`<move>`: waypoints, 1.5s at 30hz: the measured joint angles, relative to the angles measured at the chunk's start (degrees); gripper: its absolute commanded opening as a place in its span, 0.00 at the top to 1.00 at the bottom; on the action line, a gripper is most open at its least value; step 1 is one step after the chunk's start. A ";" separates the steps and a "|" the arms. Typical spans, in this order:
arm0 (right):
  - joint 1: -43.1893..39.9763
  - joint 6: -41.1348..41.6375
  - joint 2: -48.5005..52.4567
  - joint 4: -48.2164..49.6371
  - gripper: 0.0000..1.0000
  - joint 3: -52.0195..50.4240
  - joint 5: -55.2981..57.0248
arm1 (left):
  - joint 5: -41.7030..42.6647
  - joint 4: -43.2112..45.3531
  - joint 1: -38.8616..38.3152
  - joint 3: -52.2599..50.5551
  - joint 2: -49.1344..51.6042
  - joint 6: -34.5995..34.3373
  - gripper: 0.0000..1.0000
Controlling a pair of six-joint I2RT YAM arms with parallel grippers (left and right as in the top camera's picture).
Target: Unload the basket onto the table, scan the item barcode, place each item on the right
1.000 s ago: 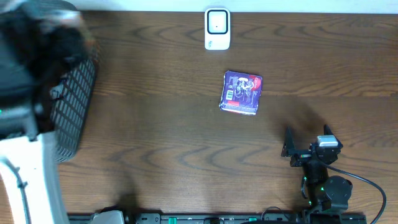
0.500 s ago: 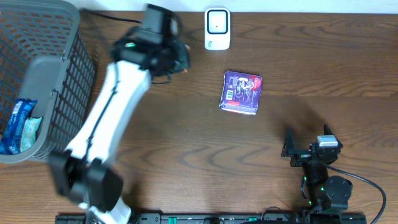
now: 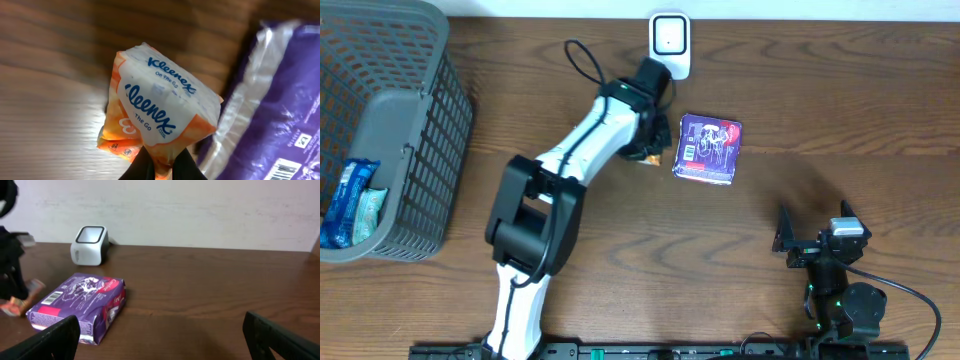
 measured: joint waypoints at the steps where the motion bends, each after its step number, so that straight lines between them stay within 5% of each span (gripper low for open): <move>1: 0.00 0.00 0.00 -0.02 0.01 0.00 0.00 | 0.31 0.22 -0.61 -0.07 0.02 -0.63 0.93; 5: 0.00 0.00 0.00 -0.02 0.01 0.00 0.00 | 1.14 2.69 -2.93 -0.07 0.02 -1.92 0.89; 11: 0.00 0.00 0.00 0.00 0.01 0.00 0.00 | 1.38 4.85 -5.09 -0.07 0.02 -5.20 0.49; 25: 0.00 0.00 0.00 -0.02 0.01 0.00 0.00 | 2.97 6.71 -3.69 -0.04 -0.35 -5.79 0.46; 30: 0.00 0.00 0.00 0.00 0.01 0.00 0.00 | 3.15 4.79 1.20 0.07 -4.90 -2.93 0.46; 36: 0.00 0.00 0.00 0.00 0.01 0.00 0.00 | 3.17 0.76 9.62 2.14 -15.13 -1.64 0.90; 45: 0.00 0.00 0.00 -0.02 0.01 0.00 0.00 | 3.10 -2.82 6.25 1.25 -12.76 -0.90 0.93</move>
